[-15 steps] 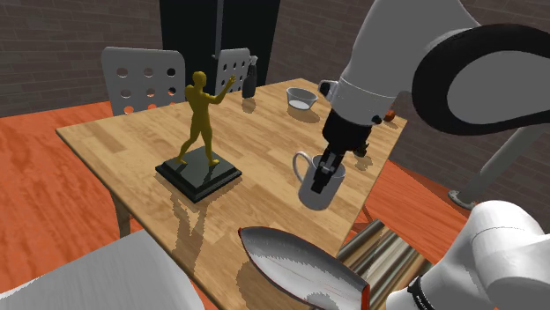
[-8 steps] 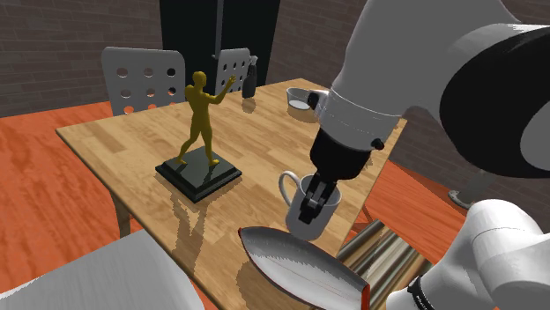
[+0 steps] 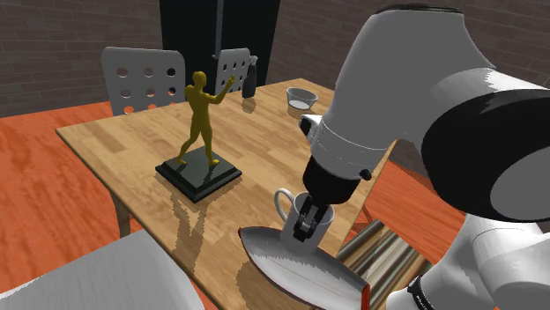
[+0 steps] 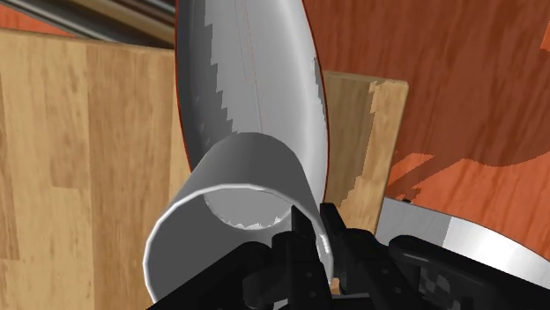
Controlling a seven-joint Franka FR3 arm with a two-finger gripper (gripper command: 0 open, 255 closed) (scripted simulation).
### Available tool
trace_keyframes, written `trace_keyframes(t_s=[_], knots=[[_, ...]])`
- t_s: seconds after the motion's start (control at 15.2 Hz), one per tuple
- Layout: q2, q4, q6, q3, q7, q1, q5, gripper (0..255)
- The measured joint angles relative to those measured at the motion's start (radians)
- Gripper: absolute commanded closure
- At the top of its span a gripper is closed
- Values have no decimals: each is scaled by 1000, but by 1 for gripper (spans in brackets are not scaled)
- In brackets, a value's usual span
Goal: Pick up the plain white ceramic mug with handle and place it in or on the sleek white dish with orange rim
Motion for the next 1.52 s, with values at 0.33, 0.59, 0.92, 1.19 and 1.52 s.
trace_keyframes(t_s=[0.33,0.59,0.92,1.19,1.52], knots=[[20,-50,70,16,1,2,8,255],[51,-84,134,32,4,0,12,255],[61,-105,166,38,3,0,15,255],[62,-105,167,38,3,0,15,0],[62,-105,167,38,3,0,15,0]])
